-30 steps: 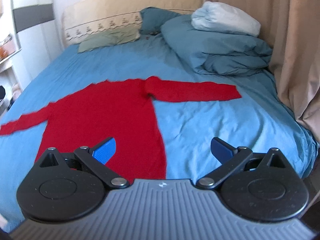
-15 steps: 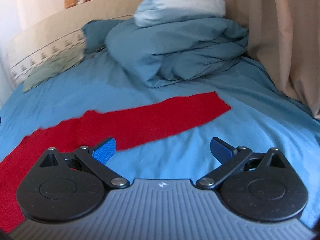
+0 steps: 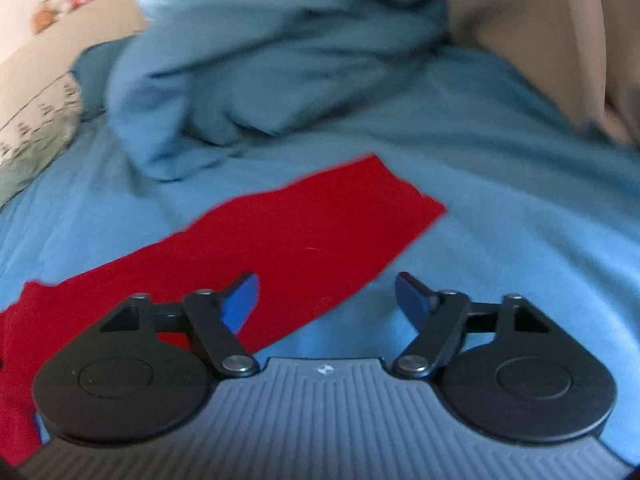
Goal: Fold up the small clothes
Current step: 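Reach the right gripper to a sweater sleeve cuff and close on it, then lift the sleeve with the right gripper, lay it across the body, release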
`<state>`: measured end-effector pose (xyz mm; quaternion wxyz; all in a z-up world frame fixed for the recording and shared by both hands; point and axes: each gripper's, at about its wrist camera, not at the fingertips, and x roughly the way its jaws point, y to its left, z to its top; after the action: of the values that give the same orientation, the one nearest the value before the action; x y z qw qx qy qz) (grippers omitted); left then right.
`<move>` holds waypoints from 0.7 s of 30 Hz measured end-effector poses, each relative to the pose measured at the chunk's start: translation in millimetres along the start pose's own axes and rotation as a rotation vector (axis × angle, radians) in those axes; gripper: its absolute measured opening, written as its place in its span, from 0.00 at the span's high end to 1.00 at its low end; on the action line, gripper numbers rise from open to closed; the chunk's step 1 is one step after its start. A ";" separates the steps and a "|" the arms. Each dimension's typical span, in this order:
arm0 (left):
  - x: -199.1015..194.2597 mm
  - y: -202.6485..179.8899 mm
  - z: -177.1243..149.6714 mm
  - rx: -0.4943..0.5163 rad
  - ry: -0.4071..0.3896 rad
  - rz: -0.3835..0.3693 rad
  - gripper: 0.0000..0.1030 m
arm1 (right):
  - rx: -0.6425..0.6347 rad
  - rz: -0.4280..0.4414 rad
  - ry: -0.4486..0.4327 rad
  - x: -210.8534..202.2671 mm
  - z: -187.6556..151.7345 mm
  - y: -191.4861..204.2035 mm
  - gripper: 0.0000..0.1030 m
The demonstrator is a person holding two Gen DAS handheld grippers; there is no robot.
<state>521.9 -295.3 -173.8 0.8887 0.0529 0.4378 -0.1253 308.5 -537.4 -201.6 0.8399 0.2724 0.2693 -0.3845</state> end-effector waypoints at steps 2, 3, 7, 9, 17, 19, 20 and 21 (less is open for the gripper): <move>10.8 -8.2 4.4 0.031 0.009 0.012 0.00 | 0.016 -0.010 -0.008 9.0 3.6 -3.8 0.26; 15.1 -11.4 6.1 0.047 0.014 0.019 0.00 | 0.022 -0.015 -0.011 11.9 6.3 -4.6 0.29; 33.3 -18.8 13.8 0.080 0.044 0.038 0.00 | 0.015 -0.051 -0.010 22.0 14.0 -2.1 0.52; 37.5 -18.1 15.0 0.076 0.056 0.034 0.00 | 0.003 -0.071 -0.004 24.4 17.0 -0.1 0.68; 30.5 9.9 37.1 0.054 0.109 -0.021 0.00 | -0.027 -0.018 -0.022 -5.8 41.2 25.2 0.80; 15.8 23.0 44.3 0.059 0.078 -0.004 0.00 | -0.042 0.030 -0.055 -24.9 51.1 45.1 0.80; 6.4 29.9 47.3 0.064 0.061 0.001 0.00 | -0.049 0.061 -0.072 -35.1 55.9 57.3 0.80; -2.2 38.8 50.5 0.068 0.046 0.002 0.00 | -0.059 0.102 -0.093 -47.1 60.2 72.4 0.80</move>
<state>569.6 -267.9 -141.8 0.8762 0.0866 0.4536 -0.1378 354.2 -513.6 -109.7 0.8776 0.2428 0.2271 -0.3454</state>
